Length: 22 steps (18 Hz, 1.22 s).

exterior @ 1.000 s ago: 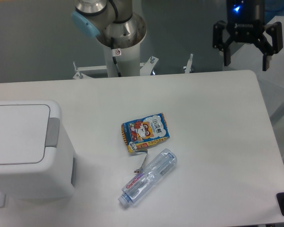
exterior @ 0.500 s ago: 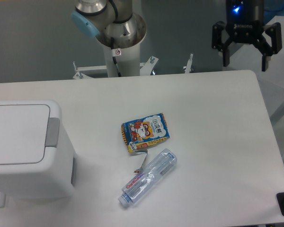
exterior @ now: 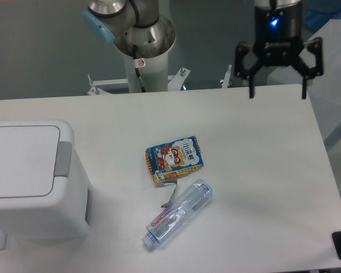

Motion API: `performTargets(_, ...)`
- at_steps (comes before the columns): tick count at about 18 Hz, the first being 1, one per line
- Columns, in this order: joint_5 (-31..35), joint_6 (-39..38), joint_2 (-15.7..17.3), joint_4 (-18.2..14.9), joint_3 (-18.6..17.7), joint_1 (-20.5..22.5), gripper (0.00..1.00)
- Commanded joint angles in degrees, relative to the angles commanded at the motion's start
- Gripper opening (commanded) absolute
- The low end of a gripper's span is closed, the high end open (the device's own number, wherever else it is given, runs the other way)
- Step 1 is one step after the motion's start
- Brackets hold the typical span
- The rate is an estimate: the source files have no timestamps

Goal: Open the trash can
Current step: 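Move the open gripper across the table toward the white trash can lid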

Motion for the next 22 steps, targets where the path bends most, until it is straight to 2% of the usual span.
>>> performTargets(6, -0.2, -11.8, -0.5, 0.5, 0.4, -5.9, 1.00)
performTargets(9, -0.3, -18.4, -1.7, 2.2, 0.2, -9.5, 1.00)
performTargets(12, -0.1, -23.5, -3.0, 5.3, 0.2, -12.9, 1.00)
performTargets(19, -0.1, -29.4, -5.0, 5.4, 0.1, -18.8, 1.00)
performTargets(22, 0.1, -34.4, -5.4, 5.4, -0.4, -21.6, 1.00)
